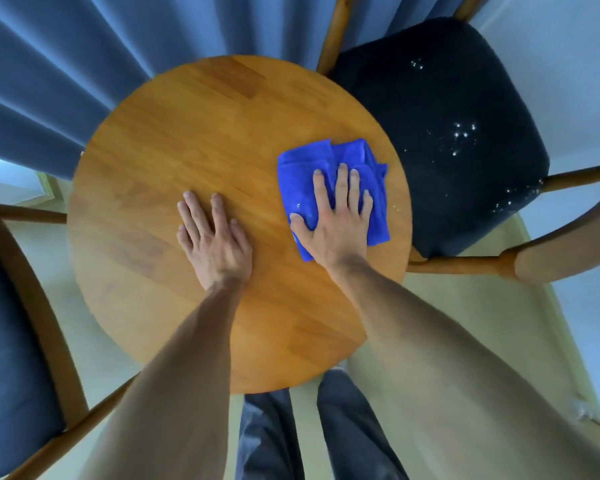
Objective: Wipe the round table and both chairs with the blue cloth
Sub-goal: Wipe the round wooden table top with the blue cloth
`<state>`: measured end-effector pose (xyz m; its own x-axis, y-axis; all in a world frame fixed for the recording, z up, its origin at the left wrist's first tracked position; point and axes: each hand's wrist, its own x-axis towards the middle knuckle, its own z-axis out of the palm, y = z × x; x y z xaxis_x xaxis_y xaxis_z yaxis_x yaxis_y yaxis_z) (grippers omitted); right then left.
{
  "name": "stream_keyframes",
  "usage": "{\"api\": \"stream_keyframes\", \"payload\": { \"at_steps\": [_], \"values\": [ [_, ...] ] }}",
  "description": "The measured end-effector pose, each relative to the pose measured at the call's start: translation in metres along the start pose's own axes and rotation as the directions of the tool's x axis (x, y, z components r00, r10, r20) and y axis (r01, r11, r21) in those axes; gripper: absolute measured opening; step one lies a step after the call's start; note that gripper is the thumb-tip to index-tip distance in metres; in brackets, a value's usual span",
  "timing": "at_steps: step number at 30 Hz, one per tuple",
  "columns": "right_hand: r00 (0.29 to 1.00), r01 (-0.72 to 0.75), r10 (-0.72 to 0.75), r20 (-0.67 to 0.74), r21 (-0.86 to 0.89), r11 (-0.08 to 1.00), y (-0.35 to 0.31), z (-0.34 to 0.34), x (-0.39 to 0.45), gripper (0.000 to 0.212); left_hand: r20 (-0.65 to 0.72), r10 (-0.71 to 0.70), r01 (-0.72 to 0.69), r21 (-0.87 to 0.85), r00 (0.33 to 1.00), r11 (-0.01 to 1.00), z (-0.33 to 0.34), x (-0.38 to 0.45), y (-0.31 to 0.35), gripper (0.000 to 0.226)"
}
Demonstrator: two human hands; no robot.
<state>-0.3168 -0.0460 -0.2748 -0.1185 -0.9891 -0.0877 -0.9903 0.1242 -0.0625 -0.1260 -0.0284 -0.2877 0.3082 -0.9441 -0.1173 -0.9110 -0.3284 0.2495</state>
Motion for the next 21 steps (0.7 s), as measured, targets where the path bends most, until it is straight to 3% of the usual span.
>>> {"api": "stream_keyframes", "payload": {
  "at_steps": [16,21],
  "values": [
    [0.999,0.007,-0.006,-0.049,0.017,1.000,0.001,0.005,0.012,0.075,-0.003,-0.071,0.071,-0.011,0.997,0.997,-0.005,0.006,0.009,0.055],
    [0.997,-0.048,0.051,-0.064,0.040,0.998,-0.007,0.000,0.074,0.074,-0.030,-0.069,0.069,-0.014,0.997,0.998,-0.001,0.008,0.005,0.055]
  ]
}}
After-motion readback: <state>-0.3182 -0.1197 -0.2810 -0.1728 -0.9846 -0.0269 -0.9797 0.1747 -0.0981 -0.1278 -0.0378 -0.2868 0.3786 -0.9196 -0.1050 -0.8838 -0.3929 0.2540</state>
